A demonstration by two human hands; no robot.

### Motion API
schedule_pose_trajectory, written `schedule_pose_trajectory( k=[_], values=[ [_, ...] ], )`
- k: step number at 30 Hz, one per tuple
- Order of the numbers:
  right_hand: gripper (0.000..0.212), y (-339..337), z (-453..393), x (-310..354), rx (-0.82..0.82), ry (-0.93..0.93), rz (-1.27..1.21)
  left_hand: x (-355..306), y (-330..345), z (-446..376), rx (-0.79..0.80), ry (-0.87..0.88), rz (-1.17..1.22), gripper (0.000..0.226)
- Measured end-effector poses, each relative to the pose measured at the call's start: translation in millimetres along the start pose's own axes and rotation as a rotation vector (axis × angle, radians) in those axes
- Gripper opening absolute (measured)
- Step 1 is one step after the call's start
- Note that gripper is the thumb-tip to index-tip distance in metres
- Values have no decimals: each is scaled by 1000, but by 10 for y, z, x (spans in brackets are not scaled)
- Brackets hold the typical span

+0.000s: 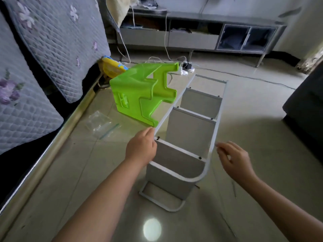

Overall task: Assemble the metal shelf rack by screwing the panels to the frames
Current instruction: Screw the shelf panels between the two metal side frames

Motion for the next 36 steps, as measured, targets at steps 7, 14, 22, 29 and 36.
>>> schedule_pose_trajectory(
  k=[7, 14, 22, 29, 36],
  values=[
    [29, 739, 1491, -1634, 609, 711, 269, -258, 168, -47, 181, 236, -130, 64],
    [39, 1088, 2566, -1936, 937, 867, 600, -246, 271, -79, 261, 253, -176, 66],
    [27, 1100, 2440, -1797, 881, 778, 533, -216, 274, -75, 282, 190, -162, 45],
    [11, 602, 1482, -1455, 327, 901, 92, -271, 246, -60, 308, 158, -186, 49],
    [8, -435, 182, -109, -307, 367, -271, -154, 151, 10, 201, -71, -114, 41]
  ],
)
Point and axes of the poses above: each hand's wrist, its own z-axis away from the middle knuckle, its own y-axis out of the palm, x = y × z, the point moved 7 cm from there along -z, towards the middle knuckle, and after that the axes turned 9 degrees about y, right-handed, at the moved point
